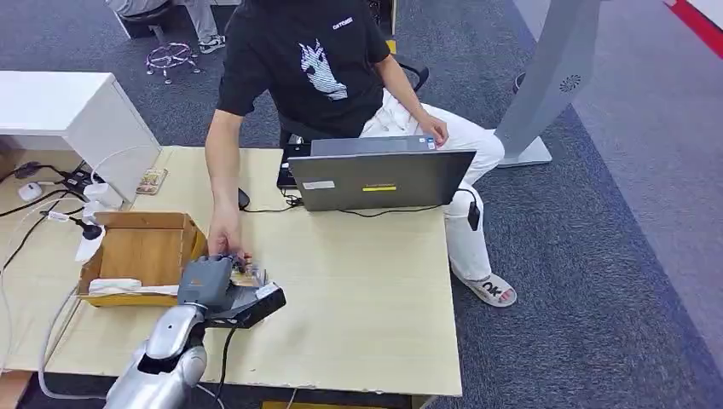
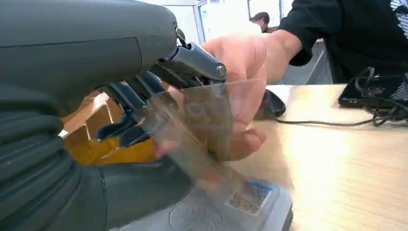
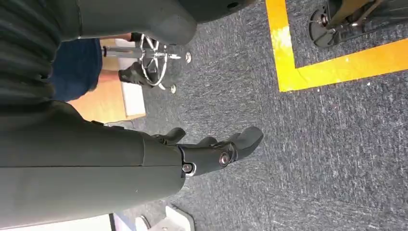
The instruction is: Pass the card to the sensor for recognition and then transmit it.
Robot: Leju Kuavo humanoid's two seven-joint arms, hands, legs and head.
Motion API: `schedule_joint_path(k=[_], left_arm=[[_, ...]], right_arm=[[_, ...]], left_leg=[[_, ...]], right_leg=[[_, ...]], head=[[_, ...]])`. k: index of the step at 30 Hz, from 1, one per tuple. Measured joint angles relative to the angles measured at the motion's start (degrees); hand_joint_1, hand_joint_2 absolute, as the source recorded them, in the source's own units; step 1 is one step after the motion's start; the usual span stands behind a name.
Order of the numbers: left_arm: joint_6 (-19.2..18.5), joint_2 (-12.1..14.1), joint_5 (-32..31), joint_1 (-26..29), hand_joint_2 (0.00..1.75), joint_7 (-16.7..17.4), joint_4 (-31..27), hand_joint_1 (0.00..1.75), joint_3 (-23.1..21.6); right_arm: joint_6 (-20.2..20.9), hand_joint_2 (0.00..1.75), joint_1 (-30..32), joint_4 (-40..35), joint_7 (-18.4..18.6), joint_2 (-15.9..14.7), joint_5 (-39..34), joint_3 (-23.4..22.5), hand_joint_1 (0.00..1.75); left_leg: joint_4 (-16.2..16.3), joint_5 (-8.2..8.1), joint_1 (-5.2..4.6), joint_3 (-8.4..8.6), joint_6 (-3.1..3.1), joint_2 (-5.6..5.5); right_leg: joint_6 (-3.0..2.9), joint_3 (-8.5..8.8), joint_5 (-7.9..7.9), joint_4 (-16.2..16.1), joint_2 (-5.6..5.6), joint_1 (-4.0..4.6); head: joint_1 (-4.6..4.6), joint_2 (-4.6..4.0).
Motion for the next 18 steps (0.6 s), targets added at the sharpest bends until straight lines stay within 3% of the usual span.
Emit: schedule_joint_path(k=[14,18], left_arm=[[0.35,-0.33,-0.02,-0.59,1.75,0.00,1.88,1.75,0.74],[3.21,-0.42,0.00,-0.60,1.75,-0.11,1.94,1.75,1.05]], right_arm=[[0.04,1.75,0.00,0.00,0.02,0.00,0.07,-0.20,0.00],[0.09,1.75,0.01,0.00,0.02,0.00,0.15,-0.28,0.00]], left_leg=[[0.00,0.03,0.00,0.05,0.03,-0.01],[0.00,0.03,0.00,0.06,0.03,0.00]], right_leg=[[0.00,0.09,0.00,0.00,-0.03,0.00],[0.00,0.08,0.01,0.00,-0.02,0.00]], head=[[0.02,0.00],[0.02,0.00]])
